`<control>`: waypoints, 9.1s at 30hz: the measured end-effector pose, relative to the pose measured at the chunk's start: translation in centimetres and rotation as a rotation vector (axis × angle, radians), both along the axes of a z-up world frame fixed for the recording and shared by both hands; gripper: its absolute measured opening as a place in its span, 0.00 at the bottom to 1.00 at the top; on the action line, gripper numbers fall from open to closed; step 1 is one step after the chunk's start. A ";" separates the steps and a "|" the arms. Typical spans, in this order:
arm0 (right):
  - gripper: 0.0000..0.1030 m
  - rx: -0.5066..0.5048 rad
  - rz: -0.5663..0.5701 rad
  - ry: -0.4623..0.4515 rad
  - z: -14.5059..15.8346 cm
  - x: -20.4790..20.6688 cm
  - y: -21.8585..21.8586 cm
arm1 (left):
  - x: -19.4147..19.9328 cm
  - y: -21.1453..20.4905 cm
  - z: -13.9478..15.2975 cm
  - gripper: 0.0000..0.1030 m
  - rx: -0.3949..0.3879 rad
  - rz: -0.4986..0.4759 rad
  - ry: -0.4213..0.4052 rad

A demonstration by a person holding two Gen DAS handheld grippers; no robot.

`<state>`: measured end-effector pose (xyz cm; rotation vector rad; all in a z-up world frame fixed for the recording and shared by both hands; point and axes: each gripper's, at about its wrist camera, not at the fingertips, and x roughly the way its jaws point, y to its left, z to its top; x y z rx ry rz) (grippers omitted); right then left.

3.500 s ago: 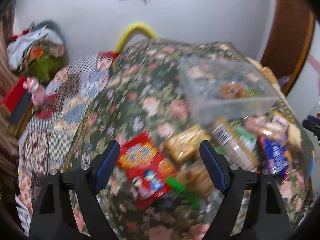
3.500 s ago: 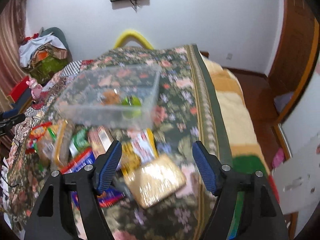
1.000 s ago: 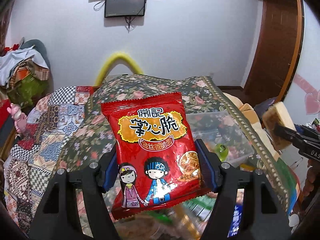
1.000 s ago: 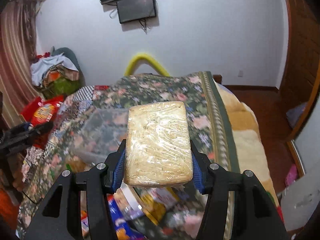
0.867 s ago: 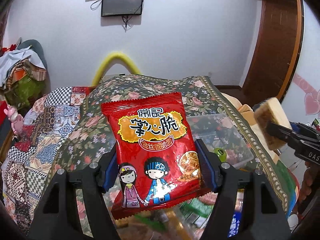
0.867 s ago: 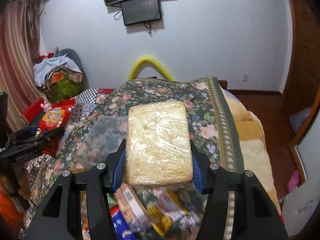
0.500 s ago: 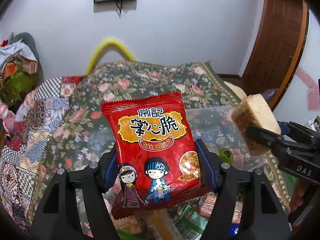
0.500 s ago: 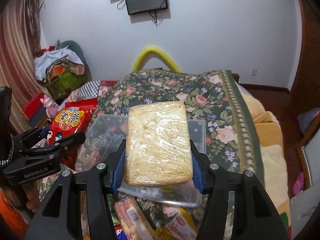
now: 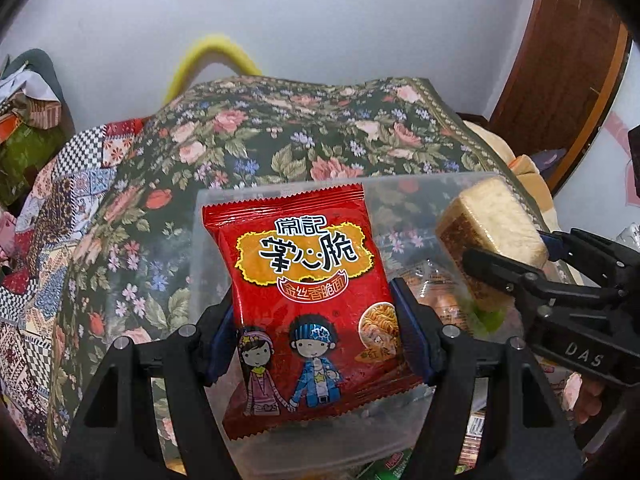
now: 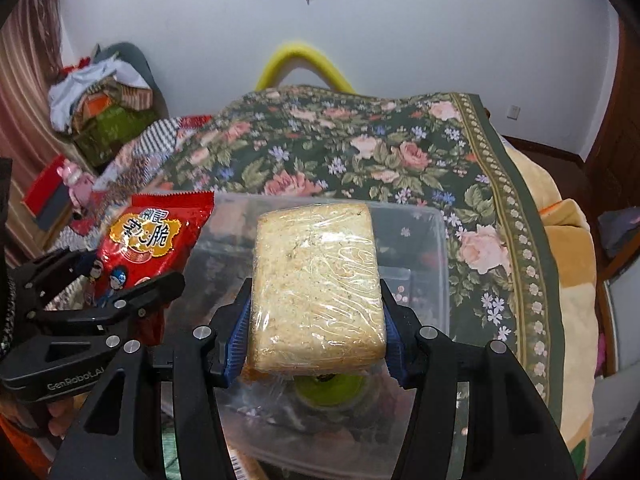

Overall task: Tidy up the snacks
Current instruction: 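Lower the red bag and cracker block into the clear box and open both tools, then grasp the green-trimmed cookie bag with the left tool while the right tool grasps the blue biscuit bag, then place the cookie bag and blue biscuit bag into the clear box, open both tools, then grasp the wrapped cookie packet with the left tool while the right tool grasps the yellow-white bag, then lower the cookie packet and yellow-white bag into the clear box, open both tools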

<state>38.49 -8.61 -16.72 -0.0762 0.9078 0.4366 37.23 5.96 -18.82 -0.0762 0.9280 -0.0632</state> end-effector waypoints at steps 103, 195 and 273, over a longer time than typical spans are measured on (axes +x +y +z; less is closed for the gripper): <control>0.49 0.101 0.155 0.142 -2.8 -17.9 -2.6 | -21.5 3.1 0.6 0.51 -0.040 0.049 -0.038; 0.70 0.007 -0.061 -0.025 0.1 -9.1 -7.7 | -11.9 6.9 -2.7 0.78 -0.020 0.111 0.098; 0.23 0.125 -0.041 -0.059 0.5 -3.5 -5.0 | -4.7 0.6 0.8 0.71 0.035 0.019 -0.089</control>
